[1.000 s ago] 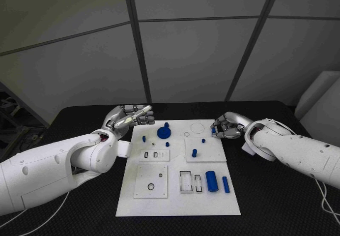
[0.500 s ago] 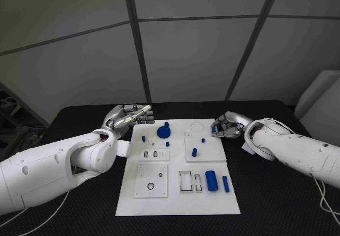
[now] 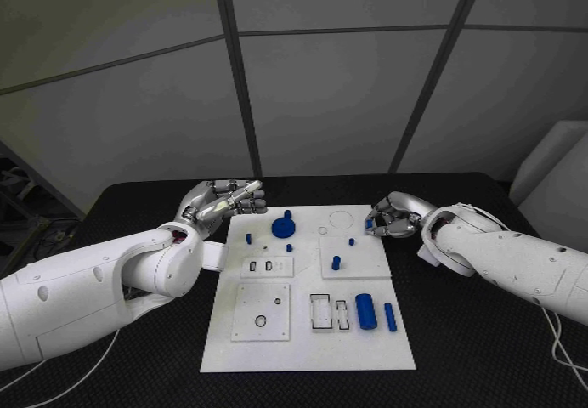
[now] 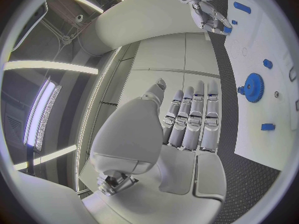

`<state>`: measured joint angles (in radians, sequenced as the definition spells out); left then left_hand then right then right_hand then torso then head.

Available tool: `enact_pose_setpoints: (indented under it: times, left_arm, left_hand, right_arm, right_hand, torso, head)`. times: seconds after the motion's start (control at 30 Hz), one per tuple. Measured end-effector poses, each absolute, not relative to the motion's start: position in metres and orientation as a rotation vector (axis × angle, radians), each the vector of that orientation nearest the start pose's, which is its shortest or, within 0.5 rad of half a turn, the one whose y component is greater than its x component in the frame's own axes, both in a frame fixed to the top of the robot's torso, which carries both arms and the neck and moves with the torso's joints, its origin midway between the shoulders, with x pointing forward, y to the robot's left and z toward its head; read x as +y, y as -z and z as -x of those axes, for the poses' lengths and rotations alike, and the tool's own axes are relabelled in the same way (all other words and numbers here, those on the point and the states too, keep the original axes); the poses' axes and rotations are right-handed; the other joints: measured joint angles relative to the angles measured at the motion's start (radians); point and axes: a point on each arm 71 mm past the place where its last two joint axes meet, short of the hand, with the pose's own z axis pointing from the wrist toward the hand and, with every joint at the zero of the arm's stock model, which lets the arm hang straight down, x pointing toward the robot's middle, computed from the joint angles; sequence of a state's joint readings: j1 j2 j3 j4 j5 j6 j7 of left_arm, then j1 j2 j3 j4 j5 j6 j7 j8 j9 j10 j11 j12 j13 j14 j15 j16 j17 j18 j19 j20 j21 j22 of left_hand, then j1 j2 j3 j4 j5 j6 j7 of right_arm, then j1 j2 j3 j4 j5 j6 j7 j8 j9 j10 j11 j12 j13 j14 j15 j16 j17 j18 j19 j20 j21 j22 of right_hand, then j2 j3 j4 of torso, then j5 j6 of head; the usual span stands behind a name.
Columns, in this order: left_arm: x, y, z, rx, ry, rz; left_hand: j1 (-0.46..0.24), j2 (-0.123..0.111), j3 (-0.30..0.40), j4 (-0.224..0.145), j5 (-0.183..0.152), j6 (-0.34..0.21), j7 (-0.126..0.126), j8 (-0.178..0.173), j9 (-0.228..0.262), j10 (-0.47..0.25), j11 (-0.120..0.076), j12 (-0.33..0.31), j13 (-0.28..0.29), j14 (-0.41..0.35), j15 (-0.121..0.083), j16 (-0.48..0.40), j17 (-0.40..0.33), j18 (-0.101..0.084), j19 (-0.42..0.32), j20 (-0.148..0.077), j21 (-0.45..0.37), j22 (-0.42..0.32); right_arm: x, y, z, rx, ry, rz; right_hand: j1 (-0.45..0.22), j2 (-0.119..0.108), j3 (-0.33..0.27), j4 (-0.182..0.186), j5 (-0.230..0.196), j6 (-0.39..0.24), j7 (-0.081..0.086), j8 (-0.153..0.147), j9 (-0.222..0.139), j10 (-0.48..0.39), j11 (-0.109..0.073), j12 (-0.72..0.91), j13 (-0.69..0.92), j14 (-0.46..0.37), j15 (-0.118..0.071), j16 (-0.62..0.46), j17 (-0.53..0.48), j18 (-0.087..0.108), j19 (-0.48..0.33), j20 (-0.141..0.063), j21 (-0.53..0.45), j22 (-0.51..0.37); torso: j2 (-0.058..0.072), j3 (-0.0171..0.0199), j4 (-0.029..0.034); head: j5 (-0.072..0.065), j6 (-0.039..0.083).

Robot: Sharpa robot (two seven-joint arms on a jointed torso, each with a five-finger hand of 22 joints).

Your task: Assemble the parts on the task board

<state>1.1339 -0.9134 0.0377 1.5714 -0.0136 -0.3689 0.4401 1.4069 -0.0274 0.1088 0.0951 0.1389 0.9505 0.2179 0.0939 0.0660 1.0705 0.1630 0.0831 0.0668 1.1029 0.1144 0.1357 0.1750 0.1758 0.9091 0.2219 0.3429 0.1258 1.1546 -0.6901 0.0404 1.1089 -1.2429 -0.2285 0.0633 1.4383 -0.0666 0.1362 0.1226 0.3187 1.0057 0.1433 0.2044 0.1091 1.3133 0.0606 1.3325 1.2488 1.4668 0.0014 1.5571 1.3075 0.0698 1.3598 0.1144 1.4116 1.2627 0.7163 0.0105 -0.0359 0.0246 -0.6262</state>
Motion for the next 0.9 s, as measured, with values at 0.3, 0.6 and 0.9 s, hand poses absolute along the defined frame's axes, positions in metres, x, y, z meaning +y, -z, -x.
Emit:
enact_pose_setpoints:
  times: [0.3,0.6,0.9]
  left_arm:
    - [0.237,0.174,-0.481,1.3,1.515,1.138]
    - [0.238,0.174,-0.48,1.299,1.512,1.139]
    - [0.24,0.174,-0.48,1.299,1.509,1.139]
  left_hand:
    - [0.0,0.0,0.0,0.0,0.0,0.0,0.0,0.0,0.0,0.0,0.0,0.0,0.0,0.0,0.0,0.0,0.0,0.0,0.0,0.0,0.0,-0.001]
    - [0.0,0.0,0.0,0.0,0.0,0.0,0.0,0.0,0.0,0.0,0.0,0.0,0.0,0.0,0.0,0.0,0.0,0.0,0.0,0.0,0.0,-0.001]
    - [0.0,0.0,0.0,0.0,0.0,0.0,0.0,0.0,0.0,0.0,0.0,0.0,0.0,0.0,0.0,0.0,0.0,0.0,0.0,0.0,0.0,-0.001]
  right_arm:
    - [-0.245,0.208,-0.552,1.7,-0.663,-0.102]
    - [-0.236,0.201,-0.543,1.66,-0.697,-0.092]
    - [-0.204,0.187,-0.52,1.637,-0.795,-0.059]
  right_hand:
    - [0.003,0.014,0.019,-0.008,-0.039,0.023,-0.015,0.024,0.007,0.011,-0.011,0.005,0.009,0.0,-0.011,0.005,0.0,0.0,0.011,-0.011,0.008,0.012]
    - [0.005,0.019,0.028,-0.011,-0.023,0.021,-0.016,0.024,0.007,0.011,-0.011,0.006,0.009,-0.003,-0.014,0.005,0.0,0.0,0.015,-0.015,0.008,0.014]
    - [0.008,0.021,0.03,-0.014,-0.023,0.02,-0.017,0.023,0.007,0.011,-0.011,0.006,0.009,-0.004,-0.014,0.005,0.0,0.0,0.015,-0.015,0.008,0.015]
  torso:
    - [0.0,0.0003,0.0]
    - [-0.001,0.0007,0.0]
    - [-0.004,-0.0024,-0.0012]
  head:
    - [0.002,-0.002]
    - [0.002,-0.002]
    - [0.001,0.001]
